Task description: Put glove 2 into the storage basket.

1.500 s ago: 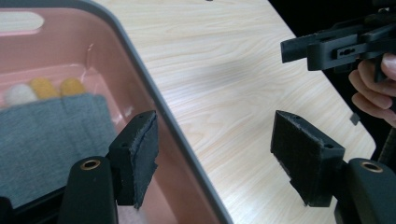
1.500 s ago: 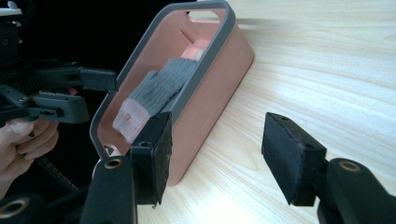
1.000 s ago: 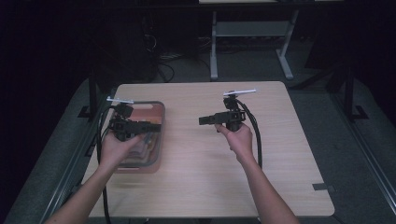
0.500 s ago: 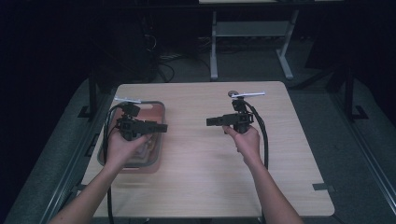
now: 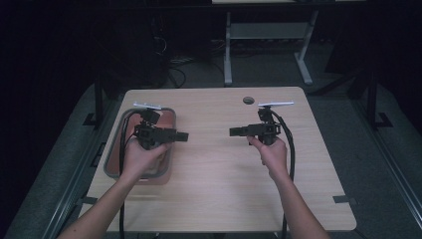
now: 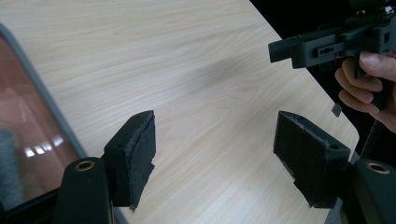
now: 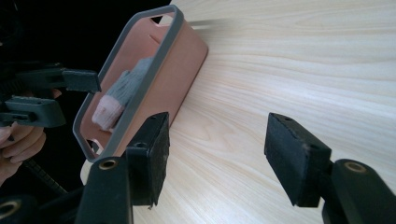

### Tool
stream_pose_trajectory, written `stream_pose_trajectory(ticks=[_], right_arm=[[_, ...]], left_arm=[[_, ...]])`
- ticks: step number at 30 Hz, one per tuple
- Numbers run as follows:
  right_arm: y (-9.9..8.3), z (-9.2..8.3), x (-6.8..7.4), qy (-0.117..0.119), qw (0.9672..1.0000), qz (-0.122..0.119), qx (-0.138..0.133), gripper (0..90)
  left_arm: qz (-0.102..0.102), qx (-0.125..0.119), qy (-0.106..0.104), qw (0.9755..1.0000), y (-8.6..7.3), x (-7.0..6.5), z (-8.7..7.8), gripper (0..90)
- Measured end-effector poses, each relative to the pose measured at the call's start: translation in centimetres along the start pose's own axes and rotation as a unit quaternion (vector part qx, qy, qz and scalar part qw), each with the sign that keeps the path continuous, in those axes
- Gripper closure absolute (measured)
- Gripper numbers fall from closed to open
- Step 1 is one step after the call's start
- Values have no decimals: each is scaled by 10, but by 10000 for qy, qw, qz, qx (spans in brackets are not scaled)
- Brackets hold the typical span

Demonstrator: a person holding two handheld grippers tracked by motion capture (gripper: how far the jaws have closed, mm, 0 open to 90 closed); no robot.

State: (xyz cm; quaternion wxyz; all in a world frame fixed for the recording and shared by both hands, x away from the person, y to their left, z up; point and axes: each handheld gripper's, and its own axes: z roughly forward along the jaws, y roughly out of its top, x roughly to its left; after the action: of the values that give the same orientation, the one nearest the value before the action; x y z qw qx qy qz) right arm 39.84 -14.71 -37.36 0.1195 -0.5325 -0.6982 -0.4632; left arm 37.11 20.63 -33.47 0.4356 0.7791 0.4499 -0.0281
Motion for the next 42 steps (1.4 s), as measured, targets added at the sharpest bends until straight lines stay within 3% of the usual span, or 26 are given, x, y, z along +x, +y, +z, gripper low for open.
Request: stream_pose_trajectory(ticks=[11, 20, 28, 42], right_arm=[[-17, -18, -17, -62, 9999, 140, -68, 397], [-30, -29, -37, -87, 9992, 359, -132, 391], [-44, -39, -51, -138, 9987, 459, -162, 381], [-69, -67, -74, -260, 9972, 656, -245, 379]], left_arm=[[135, 46, -123, 9998, -1, -17, 14, 293], [209, 160, -316, 9992, -10, -31, 42, 292], [333, 156, -385, 9986, -22, -45, 56, 290], [305, 251, -603, 9974, -43, -59, 76, 263]])
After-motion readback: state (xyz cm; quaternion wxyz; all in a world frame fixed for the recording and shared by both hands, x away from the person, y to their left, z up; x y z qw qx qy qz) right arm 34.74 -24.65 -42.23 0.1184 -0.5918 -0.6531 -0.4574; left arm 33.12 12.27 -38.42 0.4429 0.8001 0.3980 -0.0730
